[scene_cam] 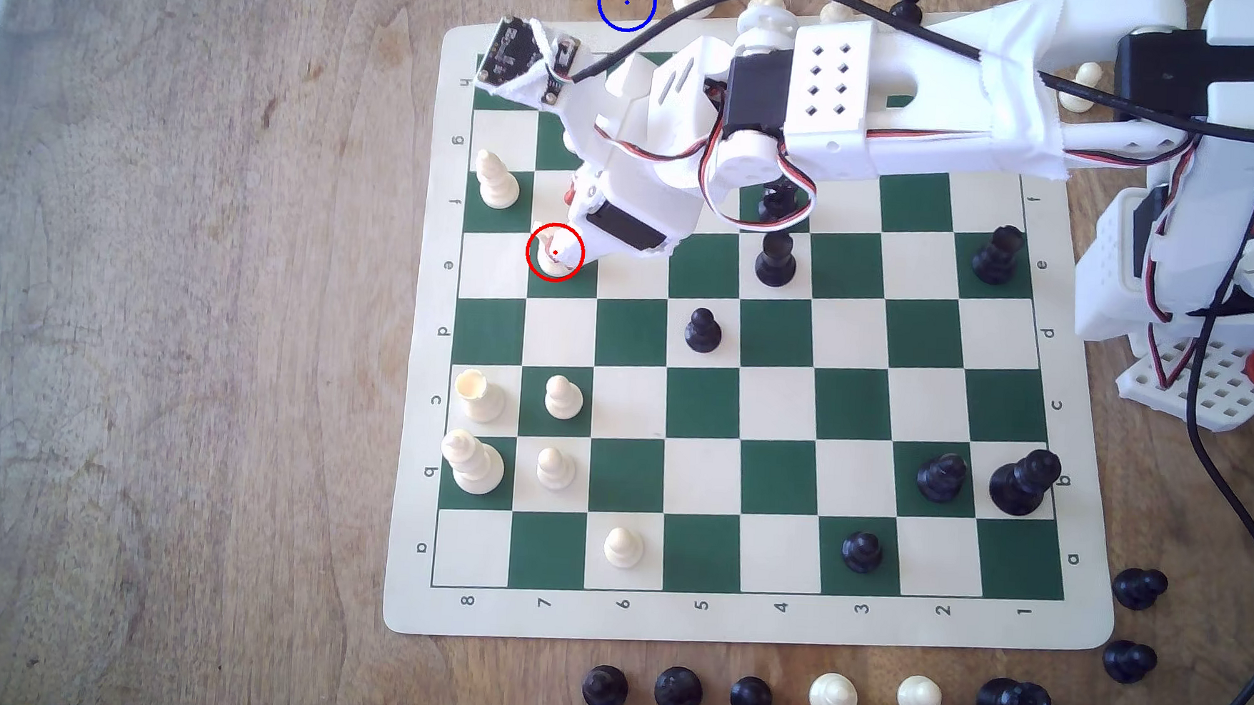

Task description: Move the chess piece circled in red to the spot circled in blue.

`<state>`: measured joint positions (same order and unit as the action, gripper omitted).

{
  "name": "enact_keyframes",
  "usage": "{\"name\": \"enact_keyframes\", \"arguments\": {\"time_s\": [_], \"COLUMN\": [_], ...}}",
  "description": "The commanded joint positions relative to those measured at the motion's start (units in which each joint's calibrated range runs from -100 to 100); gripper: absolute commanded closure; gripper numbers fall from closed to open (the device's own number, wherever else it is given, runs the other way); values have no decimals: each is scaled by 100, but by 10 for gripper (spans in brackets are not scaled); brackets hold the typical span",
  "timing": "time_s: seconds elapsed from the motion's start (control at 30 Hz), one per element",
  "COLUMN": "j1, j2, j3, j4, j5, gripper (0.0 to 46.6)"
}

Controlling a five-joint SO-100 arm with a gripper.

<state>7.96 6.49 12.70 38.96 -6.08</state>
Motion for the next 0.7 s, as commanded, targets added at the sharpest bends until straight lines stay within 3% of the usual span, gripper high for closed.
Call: {"name": "enact_keyframes", "arguments": {"time_s": [0.0,0.67], "j1": [37,29], "j2": [72,734], "j3": [-780,-1079], "j4": [-88,-285], "j5": [10,0], "gripper": [331,351]}}
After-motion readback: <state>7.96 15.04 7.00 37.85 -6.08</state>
